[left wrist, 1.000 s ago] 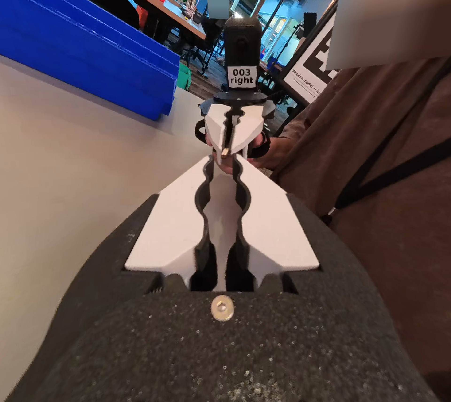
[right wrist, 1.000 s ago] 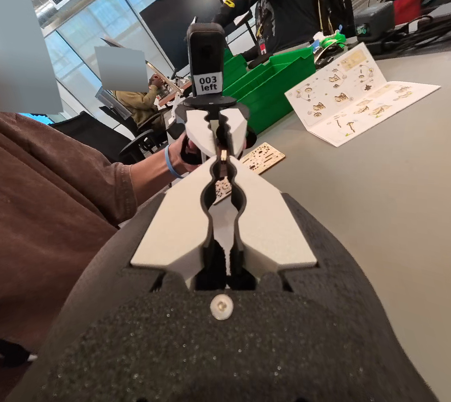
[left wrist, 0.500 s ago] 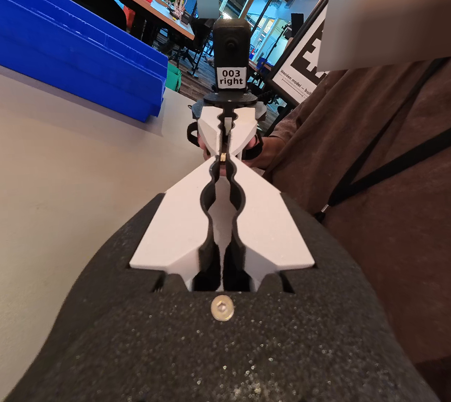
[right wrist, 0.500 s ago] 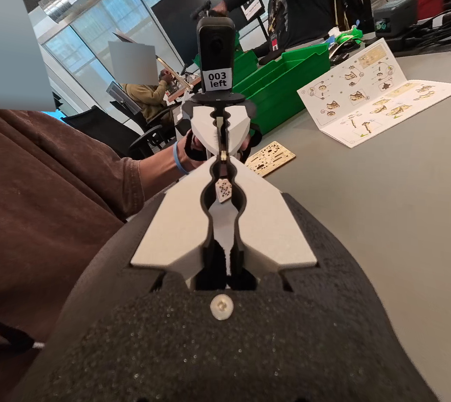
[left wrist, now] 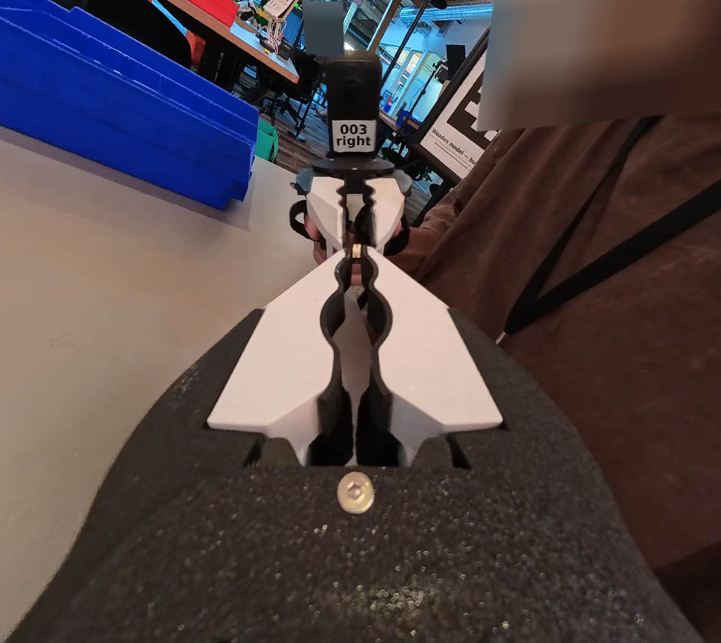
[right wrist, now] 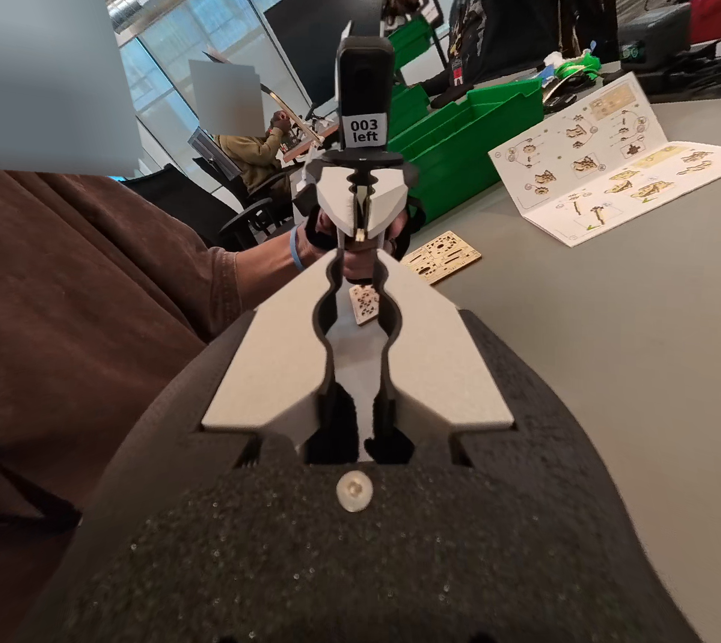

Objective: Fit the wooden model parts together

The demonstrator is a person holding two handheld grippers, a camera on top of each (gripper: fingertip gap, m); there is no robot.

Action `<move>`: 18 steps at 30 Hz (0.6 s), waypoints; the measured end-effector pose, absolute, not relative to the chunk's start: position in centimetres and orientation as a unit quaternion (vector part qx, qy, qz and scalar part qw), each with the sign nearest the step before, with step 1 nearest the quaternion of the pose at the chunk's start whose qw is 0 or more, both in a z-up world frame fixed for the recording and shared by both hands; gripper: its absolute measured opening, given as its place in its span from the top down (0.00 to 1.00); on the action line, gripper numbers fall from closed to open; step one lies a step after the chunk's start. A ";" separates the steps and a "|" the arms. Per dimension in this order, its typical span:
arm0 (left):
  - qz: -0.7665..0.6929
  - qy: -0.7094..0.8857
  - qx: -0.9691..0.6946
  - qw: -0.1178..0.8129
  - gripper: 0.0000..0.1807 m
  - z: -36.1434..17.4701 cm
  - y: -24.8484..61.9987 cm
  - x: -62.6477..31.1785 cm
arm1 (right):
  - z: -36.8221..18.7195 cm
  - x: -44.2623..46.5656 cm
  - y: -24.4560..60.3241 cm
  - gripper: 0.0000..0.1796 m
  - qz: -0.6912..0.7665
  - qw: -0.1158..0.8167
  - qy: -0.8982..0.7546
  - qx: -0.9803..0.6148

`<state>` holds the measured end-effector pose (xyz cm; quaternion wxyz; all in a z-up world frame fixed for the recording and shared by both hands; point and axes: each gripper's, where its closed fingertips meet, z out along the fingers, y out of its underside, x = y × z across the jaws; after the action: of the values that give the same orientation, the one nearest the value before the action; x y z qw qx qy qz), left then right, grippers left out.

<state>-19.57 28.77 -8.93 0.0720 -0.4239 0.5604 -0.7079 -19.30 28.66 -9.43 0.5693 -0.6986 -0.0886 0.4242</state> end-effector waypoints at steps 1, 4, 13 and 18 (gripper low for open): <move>-0.708 0.560 -0.426 0.071 0.99 -9.0 28.8 -19.5 | -9.6 -19.3 28.8 0.94 0.418 0.569 -0.088 -0.702; -0.707 0.555 -0.432 0.073 0.99 -9.0 29.1 -19.6 | -10.2 -18.9 29.0 0.95 0.399 0.568 -0.086 -0.715; -0.663 0.520 -0.520 0.139 0.99 -10.1 33.6 -21.2 | -14.1 -15.0 30.2 0.95 0.314 0.540 -0.068 -0.778; -0.655 0.490 -0.551 0.162 0.99 -11.4 36.7 -21.2 | -17.0 -14.1 30.6 0.95 0.276 0.506 -0.081 -0.813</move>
<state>-21.18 36.69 -11.41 0.1621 -0.5514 0.4901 -0.6553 -14.08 30.58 -17.00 0.5063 -0.8130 -0.0807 0.2760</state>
